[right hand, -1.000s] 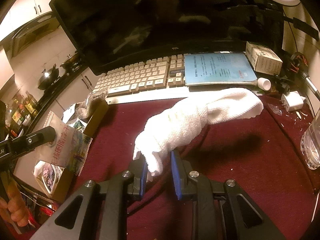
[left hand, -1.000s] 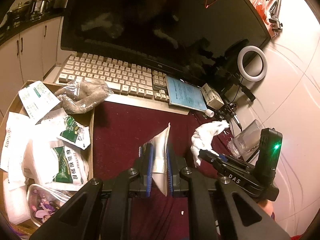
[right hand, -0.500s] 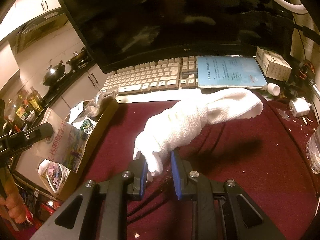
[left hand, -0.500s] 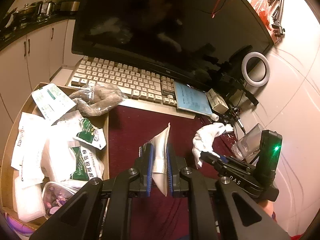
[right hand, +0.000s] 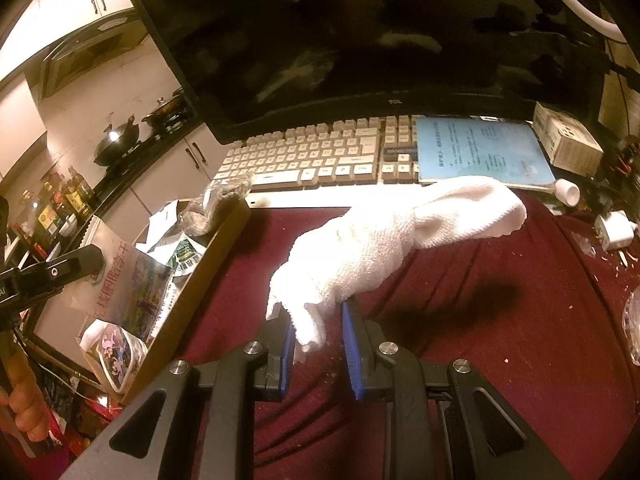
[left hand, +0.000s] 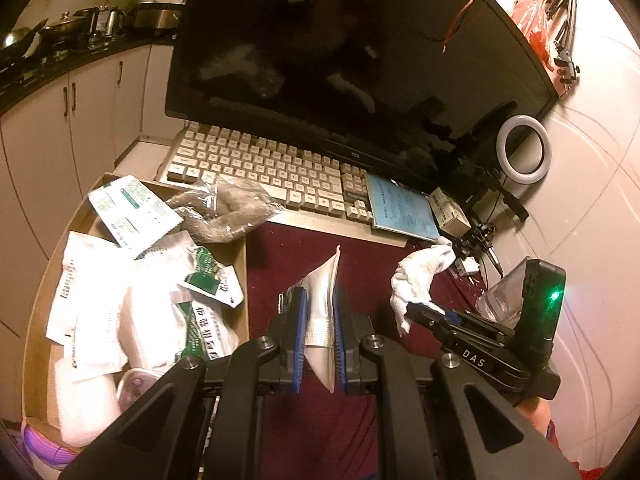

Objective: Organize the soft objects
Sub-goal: 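Lift the wipe packet and towel and carry both toward the tray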

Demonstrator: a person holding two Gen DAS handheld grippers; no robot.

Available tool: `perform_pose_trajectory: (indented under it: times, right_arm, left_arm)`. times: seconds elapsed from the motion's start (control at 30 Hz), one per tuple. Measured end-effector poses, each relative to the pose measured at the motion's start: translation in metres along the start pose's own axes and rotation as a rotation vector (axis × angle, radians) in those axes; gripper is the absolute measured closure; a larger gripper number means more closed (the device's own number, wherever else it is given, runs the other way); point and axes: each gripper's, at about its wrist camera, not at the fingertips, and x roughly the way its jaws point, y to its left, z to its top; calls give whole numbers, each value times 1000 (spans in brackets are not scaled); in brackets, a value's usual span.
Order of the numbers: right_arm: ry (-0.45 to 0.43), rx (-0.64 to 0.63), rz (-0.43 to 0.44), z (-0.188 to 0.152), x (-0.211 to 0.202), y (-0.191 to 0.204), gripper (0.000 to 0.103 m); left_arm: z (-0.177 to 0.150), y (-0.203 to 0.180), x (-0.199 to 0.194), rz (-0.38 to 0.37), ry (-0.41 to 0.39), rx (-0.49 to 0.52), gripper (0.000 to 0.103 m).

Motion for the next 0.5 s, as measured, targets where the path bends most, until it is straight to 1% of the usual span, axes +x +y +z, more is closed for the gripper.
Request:
perform_pose_trajectory:
  times: [0.23,0.5]
  right_arm:
    - [10,-11,14,0,5,6,79]
    - [11,-8,4,0,6,6,79]
  left_arm:
    - [1,8,-7,13,-13,-12,91]
    - [1,12,-13,14,-26,-19,91]
